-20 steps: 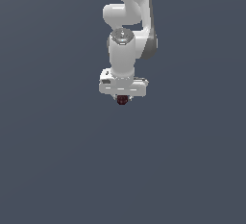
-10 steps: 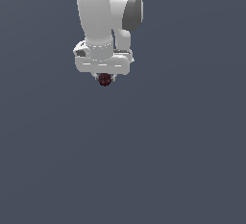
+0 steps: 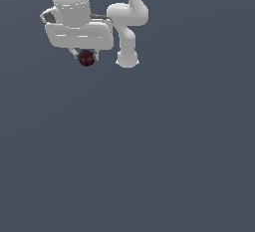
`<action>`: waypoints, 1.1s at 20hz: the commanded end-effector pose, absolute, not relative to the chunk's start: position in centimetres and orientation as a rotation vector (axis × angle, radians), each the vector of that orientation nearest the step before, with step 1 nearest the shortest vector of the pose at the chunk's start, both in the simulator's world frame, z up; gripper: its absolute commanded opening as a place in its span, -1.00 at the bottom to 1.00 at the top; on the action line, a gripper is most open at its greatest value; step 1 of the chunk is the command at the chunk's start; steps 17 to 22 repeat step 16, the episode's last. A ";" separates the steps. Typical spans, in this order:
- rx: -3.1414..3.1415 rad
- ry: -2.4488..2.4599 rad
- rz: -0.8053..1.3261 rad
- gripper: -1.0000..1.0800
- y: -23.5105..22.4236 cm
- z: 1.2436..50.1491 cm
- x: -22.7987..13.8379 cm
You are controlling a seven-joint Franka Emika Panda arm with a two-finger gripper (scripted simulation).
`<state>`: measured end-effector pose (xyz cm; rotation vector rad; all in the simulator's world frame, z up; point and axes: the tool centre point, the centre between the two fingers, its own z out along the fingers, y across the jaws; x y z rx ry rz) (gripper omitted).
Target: Pick up the object and move it to a goal position.
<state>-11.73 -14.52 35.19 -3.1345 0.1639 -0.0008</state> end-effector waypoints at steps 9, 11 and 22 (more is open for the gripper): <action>-3.137 0.162 0.000 -1.00 -18.9 41.2 -12.7; -3.137 0.162 0.000 -1.00 -19.3 41.6 -12.7; -3.138 0.161 0.000 -1.00 -19.6 42.1 -12.8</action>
